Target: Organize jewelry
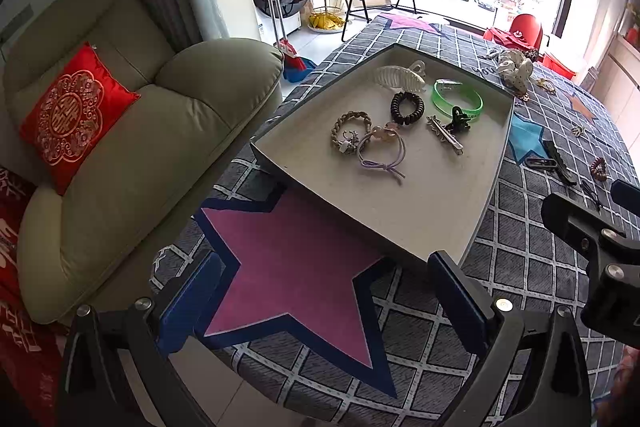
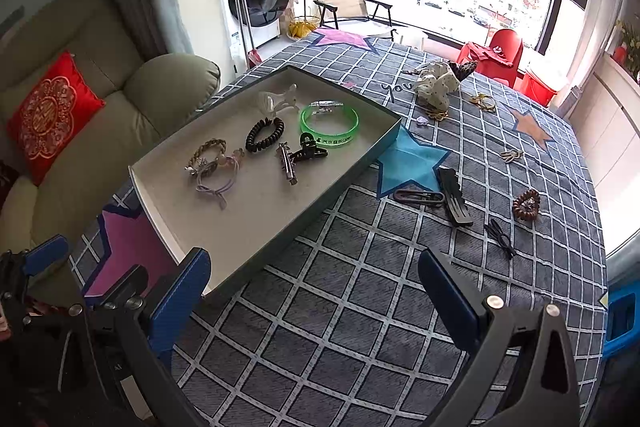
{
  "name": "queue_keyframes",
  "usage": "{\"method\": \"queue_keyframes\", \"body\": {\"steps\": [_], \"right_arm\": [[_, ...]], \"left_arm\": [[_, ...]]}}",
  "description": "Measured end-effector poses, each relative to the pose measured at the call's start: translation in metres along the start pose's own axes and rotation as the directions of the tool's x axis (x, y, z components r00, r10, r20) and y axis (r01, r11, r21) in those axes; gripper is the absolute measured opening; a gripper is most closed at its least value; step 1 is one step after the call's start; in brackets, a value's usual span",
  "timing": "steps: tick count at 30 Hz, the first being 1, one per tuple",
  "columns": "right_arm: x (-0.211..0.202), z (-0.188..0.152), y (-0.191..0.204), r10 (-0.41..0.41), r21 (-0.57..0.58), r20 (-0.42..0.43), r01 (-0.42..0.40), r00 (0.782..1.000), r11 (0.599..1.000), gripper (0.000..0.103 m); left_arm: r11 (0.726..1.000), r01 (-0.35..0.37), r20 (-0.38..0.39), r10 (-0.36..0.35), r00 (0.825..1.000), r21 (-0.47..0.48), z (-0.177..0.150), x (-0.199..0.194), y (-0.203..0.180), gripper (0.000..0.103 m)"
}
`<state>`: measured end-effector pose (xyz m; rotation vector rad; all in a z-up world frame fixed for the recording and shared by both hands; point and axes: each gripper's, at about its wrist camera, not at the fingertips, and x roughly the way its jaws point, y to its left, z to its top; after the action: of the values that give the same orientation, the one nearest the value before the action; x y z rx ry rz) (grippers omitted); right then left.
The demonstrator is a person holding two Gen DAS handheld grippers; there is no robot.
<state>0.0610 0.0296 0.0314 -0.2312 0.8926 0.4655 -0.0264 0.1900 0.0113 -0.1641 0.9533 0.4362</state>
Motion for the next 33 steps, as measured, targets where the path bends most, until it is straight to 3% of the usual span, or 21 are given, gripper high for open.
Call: {"method": "queue_keyframes", "body": {"steps": [33], "right_arm": [[0.0003,-0.0028,0.0001,0.002,-0.004,-0.003,-0.002,1.000,1.000,0.103]], "left_arm": [[1.000,-0.005,0.000,0.005,1.000,-0.001,-0.0010,0.0000,0.0011,0.103]]}}
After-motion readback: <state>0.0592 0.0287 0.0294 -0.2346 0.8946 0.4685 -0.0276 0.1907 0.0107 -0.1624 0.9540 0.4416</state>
